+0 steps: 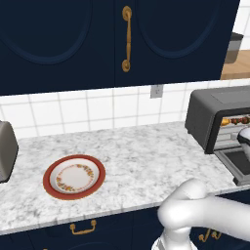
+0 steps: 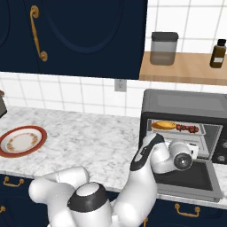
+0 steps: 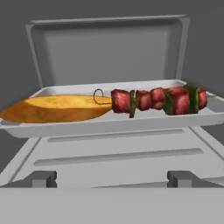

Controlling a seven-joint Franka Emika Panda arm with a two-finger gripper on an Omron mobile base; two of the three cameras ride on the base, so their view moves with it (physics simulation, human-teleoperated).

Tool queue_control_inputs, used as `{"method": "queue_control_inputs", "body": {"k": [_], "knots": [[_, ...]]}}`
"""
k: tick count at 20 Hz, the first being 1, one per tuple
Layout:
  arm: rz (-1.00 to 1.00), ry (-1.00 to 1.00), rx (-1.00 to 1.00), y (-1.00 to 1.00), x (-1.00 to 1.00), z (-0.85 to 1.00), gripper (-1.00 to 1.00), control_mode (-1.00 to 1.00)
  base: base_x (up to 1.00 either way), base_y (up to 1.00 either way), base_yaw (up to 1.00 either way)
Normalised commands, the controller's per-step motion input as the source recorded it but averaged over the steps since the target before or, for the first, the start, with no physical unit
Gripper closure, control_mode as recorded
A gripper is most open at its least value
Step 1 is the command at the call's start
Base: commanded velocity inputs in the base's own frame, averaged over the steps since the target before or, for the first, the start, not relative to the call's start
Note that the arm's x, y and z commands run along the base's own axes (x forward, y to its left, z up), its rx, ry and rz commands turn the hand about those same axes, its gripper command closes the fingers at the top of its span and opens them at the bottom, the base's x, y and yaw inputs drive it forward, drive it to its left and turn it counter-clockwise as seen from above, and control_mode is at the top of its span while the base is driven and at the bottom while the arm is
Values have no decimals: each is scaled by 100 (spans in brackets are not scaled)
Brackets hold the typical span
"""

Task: Pick up the kebab skewer and baguette bread, and place them inside the toaster oven. Close the toaster oven door and start by setting the timer.

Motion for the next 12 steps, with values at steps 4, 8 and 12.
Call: {"method": "queue_control_inputs", "body": {"k": [4, 8, 12], "knots": [[0, 0, 0, -55, -100, 6, -100, -100, 0, 0, 0], [0, 3, 0, -60, -100, 17, -100, -100, 0, 0, 0], [0, 5, 0, -56, -100, 6, -100, -100, 0, 0, 0]]}}
